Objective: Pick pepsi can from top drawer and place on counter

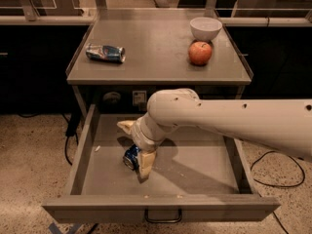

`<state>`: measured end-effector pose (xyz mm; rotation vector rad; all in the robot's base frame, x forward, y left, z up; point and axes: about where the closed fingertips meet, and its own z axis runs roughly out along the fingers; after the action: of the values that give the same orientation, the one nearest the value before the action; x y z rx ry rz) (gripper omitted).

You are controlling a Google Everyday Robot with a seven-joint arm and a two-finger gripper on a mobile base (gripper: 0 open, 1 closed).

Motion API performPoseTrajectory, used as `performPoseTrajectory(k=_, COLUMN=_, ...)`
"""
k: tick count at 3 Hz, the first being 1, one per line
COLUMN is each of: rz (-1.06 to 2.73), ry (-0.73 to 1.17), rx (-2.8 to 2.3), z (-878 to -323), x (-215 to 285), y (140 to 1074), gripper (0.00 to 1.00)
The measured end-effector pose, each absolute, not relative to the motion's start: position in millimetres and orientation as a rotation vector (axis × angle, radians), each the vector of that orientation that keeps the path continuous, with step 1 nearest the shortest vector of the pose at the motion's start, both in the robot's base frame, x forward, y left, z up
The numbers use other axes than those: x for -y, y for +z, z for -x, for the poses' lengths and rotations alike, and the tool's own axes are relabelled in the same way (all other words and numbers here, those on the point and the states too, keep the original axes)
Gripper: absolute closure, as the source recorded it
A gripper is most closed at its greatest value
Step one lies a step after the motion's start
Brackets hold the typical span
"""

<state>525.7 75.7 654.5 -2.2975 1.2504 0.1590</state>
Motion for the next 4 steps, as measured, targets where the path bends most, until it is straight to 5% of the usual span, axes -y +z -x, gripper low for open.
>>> performPoseTrajectory(k=4, rz=2.296, ry=0.298, rx=-1.184, z=-546, x=-71, y=622, gripper=0.00)
